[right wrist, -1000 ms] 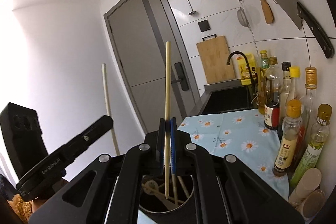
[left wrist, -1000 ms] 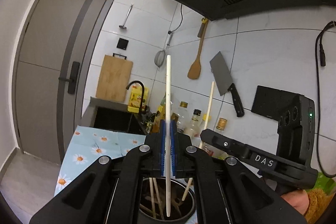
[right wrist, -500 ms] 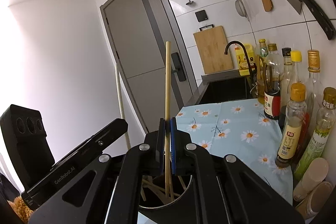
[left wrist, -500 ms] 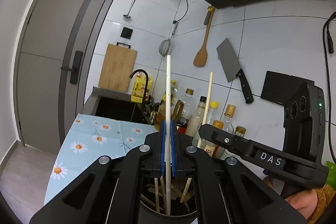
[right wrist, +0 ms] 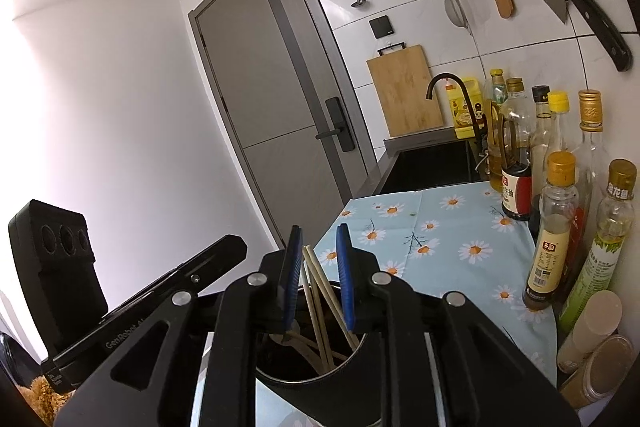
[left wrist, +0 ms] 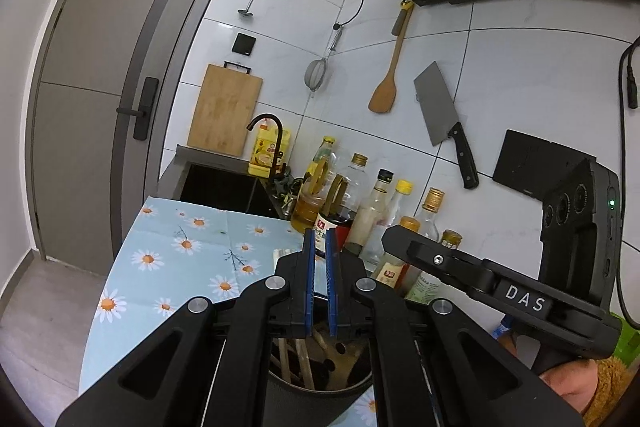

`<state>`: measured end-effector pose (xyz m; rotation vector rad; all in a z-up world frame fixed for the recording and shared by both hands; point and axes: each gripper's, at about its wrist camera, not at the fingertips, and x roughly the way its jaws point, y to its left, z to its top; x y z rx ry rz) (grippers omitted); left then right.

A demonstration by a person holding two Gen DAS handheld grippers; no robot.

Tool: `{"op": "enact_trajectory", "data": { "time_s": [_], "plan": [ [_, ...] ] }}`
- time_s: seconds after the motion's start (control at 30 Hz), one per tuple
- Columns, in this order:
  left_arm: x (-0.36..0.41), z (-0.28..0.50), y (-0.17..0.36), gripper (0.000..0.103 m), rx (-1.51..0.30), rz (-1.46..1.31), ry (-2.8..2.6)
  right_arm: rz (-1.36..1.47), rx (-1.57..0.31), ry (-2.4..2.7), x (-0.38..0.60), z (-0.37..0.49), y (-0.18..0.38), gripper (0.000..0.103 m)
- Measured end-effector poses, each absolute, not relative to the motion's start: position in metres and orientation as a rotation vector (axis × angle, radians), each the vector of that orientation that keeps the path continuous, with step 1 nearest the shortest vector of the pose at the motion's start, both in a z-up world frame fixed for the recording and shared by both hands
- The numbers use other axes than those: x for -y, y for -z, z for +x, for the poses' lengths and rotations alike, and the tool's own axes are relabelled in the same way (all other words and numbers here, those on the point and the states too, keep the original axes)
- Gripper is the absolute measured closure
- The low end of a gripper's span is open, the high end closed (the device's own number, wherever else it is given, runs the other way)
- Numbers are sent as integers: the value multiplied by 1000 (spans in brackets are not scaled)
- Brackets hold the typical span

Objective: Organize utensils
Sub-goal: 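Open both tools to drop the chopsticks into the holder, then move both open tools back down to the remaining utensils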

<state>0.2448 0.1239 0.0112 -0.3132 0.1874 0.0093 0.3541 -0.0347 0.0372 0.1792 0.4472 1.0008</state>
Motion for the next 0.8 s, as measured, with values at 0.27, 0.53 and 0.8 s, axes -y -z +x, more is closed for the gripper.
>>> {"op": "enact_trajectory", "data": {
  "time_s": [0.27,0.53,0.8],
  "plan": [
    [-116,226,-25,98,-187,-300,5,193,-468,-1008,48,343,-43,76],
    [-109,198,-29,81,-237,-318,24,213,-577,-1027,68,323,-43,76],
    [-103,173,-21,80,-370,-303,26,264,-720,-1060,83,305,-25,76]
  ]
}}
